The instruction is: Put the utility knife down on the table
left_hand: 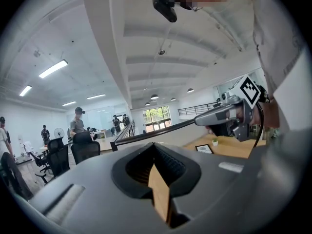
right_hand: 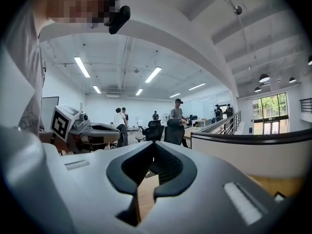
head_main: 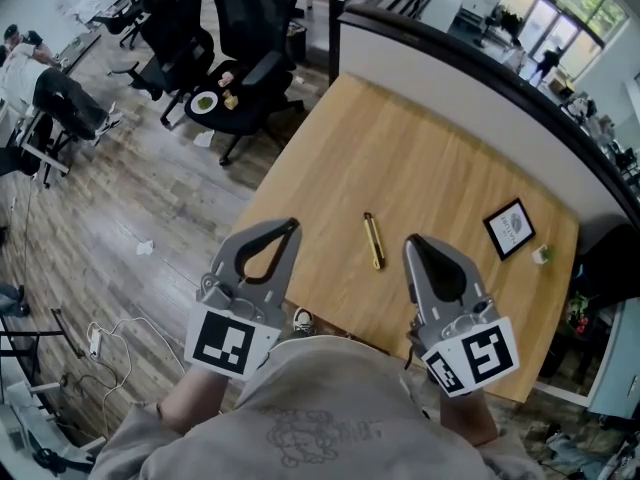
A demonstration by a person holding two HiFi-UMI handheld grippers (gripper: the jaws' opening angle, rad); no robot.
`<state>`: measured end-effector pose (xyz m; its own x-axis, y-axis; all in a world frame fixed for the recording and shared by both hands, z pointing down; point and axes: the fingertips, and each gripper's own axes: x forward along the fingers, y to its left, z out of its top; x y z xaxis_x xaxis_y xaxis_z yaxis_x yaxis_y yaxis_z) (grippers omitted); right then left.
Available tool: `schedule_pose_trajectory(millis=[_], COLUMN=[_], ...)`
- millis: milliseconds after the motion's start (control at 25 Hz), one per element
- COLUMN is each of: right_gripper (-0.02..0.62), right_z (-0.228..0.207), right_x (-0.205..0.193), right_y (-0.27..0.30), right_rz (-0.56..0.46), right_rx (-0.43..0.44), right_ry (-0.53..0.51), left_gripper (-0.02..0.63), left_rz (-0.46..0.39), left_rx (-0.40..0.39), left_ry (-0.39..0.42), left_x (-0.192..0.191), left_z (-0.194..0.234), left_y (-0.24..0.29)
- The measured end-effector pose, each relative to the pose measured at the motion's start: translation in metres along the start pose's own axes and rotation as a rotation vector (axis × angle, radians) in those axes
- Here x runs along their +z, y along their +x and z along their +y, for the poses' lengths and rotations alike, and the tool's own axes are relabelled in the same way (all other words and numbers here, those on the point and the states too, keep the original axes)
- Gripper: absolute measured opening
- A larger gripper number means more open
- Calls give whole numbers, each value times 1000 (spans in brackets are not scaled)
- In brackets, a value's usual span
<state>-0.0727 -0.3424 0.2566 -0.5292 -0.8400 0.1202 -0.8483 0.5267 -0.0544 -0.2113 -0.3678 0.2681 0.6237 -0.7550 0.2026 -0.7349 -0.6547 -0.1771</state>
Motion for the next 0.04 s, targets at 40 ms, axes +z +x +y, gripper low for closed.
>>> schedule_pose_trajectory(millis=[40], right_gripper=[16], right_z=[0], right_x=[0], right_y=[-1], right_rz=[0], right_rx=[-1], right_ry=[-1], left_gripper=[2], left_rz=[0], left_rx=[0], left_ry=[3], left_x=[0], left_z=[0], left_y=[-1])
